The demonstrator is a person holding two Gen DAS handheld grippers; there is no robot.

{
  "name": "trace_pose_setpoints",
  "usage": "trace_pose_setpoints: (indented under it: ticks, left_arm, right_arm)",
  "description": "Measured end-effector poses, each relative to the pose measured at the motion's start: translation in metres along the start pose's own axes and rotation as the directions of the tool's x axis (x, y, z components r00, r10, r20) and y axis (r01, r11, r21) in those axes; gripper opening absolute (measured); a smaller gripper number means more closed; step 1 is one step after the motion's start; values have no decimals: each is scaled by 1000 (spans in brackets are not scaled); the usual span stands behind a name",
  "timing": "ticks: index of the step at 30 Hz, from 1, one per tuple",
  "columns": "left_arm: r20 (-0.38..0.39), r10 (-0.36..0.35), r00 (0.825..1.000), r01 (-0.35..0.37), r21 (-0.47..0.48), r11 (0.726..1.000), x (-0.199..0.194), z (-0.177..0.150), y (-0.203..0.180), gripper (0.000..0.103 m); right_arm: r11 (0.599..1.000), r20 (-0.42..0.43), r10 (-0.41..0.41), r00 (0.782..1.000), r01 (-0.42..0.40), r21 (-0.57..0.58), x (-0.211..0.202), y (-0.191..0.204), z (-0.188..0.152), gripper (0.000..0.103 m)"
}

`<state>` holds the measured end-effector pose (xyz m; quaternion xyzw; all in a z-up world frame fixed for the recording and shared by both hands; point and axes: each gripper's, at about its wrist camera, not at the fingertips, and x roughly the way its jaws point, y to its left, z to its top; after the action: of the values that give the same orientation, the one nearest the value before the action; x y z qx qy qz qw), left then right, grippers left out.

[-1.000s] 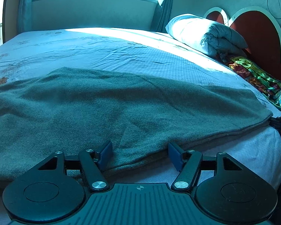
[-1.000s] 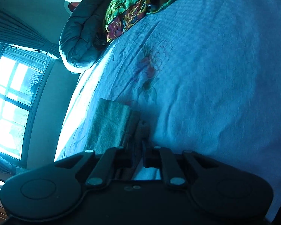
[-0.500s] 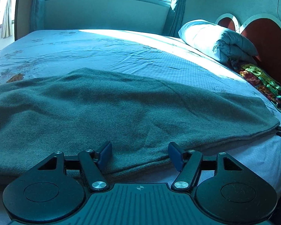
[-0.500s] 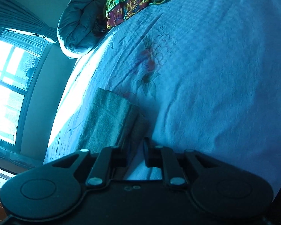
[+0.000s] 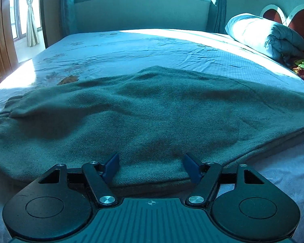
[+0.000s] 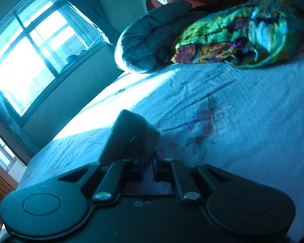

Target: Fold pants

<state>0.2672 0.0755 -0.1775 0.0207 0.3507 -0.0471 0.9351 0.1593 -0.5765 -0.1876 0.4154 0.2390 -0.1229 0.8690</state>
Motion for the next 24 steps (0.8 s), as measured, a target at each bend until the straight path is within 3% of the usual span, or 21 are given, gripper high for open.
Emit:
trace_pose_setpoints:
  ticks: [3,7,10,16,20,22,24]
  left_arm:
    - [14,-23,1000,23,-2,1000,-2,-3,5,71]
    - [19,-35,999,35,-5,999,-4,-6,8,71]
    - [17,-33,999,33,2,999,-3,-5,8,71]
    - [35,-9,999,8,8,1000,-12,-4,10,71]
    - [36,26,999,-27,9,1000,-15,-5,21,71]
    - [29,36,999,-36,9,999,-13,-4,26,72]
    - [20,45,999,-45,16,999,-11,-3,29,72]
  right_arm:
    - [995,23,46,999,-48,82,0,-16,-6,0]
    - [981,132,6,991,-31,192,-24,-16,-9,7]
    - [982,110,55,992,-74,174,-25,-5,-6,7]
    - [964,6,12,1000,-14,266,-2,-4,-1,7]
    - [960,-11,30,1000,-26,278,4,-3,-3,9]
    - [964,-16,12,1000,-7,265,8,-1,-1,0]
    - [962,41,63,997,-72,262,-5,8,1,0]
